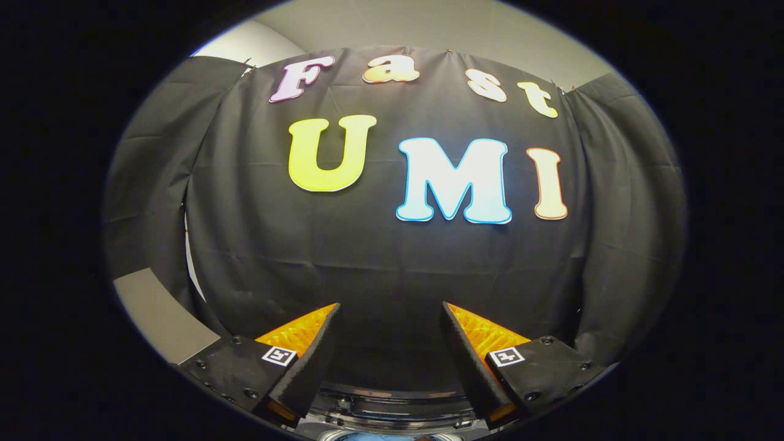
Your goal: Put the clothes into the washing machine and then close the washing machine lid.
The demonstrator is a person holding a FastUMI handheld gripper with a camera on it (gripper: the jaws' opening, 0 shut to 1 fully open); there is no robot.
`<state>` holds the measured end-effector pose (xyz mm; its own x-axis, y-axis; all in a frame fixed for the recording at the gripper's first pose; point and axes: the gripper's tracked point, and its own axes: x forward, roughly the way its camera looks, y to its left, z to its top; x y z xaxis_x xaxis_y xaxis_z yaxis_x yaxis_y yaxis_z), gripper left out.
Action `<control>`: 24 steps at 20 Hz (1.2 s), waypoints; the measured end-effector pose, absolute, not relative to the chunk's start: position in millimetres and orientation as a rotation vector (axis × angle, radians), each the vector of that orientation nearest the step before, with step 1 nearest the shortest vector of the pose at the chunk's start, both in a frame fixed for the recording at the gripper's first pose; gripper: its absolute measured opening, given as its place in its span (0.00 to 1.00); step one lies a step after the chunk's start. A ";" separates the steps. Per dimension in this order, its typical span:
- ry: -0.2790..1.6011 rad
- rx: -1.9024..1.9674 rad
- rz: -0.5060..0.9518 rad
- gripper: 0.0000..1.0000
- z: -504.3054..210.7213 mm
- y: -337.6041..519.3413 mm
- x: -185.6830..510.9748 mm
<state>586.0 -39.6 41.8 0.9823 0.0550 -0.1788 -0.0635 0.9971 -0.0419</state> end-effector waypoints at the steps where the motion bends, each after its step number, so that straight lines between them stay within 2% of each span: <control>1: 0.194 -0.042 0.044 0.98 36.2 -43.8 590.1; 7: 0.262 -0.032 -0.002 0.99 8.3 -54.8 594.5; 14: 0.357 -0.012 0.015 0.99 -32.8 -48.4 572.8; 16: 0.333 0.060 0.008 0.96 -26.6 -50.1 569.7; 24: 0.298 0.032 0.017 0.97 -26.7 -47.7 538.9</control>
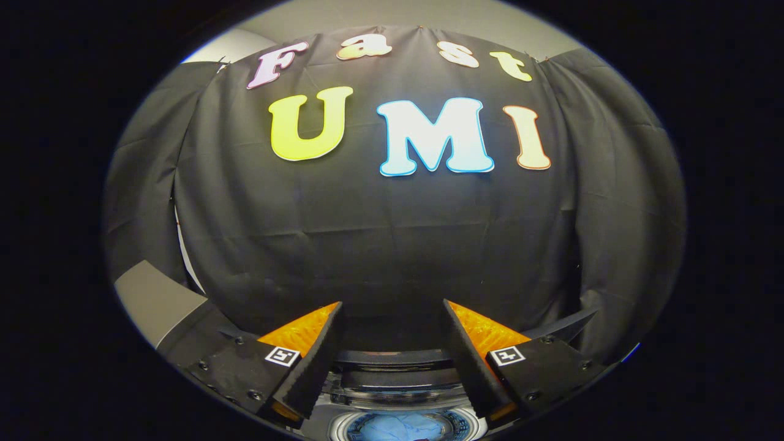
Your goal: Put the clothes into the washing machine and then close the washing machine lid.
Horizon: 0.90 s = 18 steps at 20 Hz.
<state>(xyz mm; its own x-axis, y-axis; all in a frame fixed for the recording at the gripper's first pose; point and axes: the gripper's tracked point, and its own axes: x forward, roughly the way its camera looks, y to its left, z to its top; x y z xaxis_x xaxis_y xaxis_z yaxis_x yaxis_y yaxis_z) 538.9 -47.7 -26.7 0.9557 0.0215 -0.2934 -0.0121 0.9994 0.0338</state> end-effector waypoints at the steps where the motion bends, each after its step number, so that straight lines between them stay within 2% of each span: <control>1: 0.293 0.034 0.019 0.97 -25.6 -47.4 533.4; 18: 0.264 0.020 0.016 0.97 -38.0 -46.4 461.0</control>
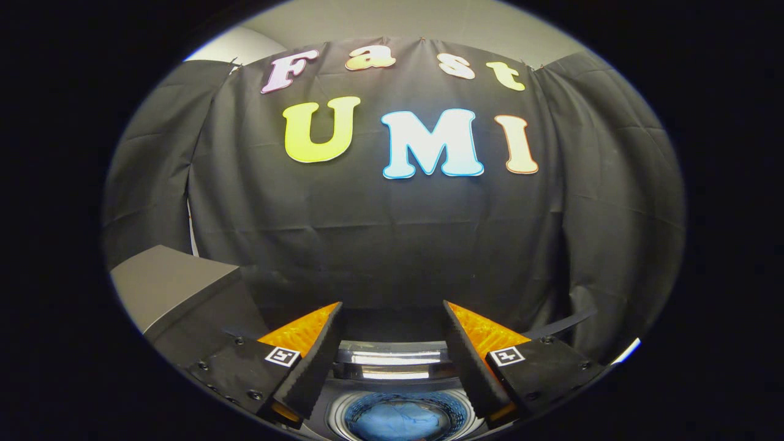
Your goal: Put the clothes into the washing machine and then close the washing machine lid.
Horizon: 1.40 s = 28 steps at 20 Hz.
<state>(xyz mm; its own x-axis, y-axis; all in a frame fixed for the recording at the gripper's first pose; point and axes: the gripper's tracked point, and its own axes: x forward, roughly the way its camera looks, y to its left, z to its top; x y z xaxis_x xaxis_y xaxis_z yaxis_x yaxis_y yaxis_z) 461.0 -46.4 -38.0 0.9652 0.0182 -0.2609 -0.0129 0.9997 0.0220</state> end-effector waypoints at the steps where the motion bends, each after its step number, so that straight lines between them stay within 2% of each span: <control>1: 0.266 0.021 0.016 0.97 -39.7 -46.6 456.4; 18: 0.389 -0.017 0.044 0.97 -104.1 -40.8 380.9; 22: 0.358 -0.014 0.044 0.97 -88.4 -36.8 369.6; 28: 0.260 0.018 0.045 0.97 -28.7 -26.1 327.3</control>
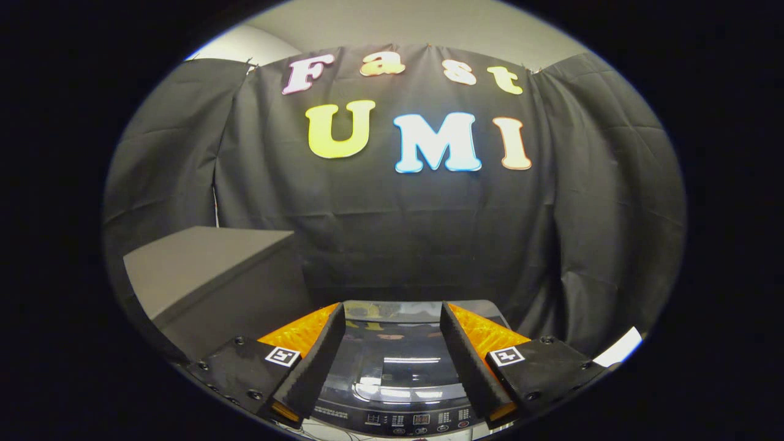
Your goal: Put the clothes into the washing machine and then close the washing machine lid.
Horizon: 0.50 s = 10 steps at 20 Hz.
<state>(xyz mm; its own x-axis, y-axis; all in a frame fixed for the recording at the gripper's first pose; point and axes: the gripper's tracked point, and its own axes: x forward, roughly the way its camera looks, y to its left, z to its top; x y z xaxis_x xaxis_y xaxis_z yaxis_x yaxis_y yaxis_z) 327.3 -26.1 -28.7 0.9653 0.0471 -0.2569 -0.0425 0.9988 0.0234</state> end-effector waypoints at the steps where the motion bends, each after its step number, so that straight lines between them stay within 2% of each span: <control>1: 0.244 0.020 0.042 0.97 -19.8 -26.2 317.2; 10: 0.117 0.037 -0.003 0.96 43.7 -41.1 234.6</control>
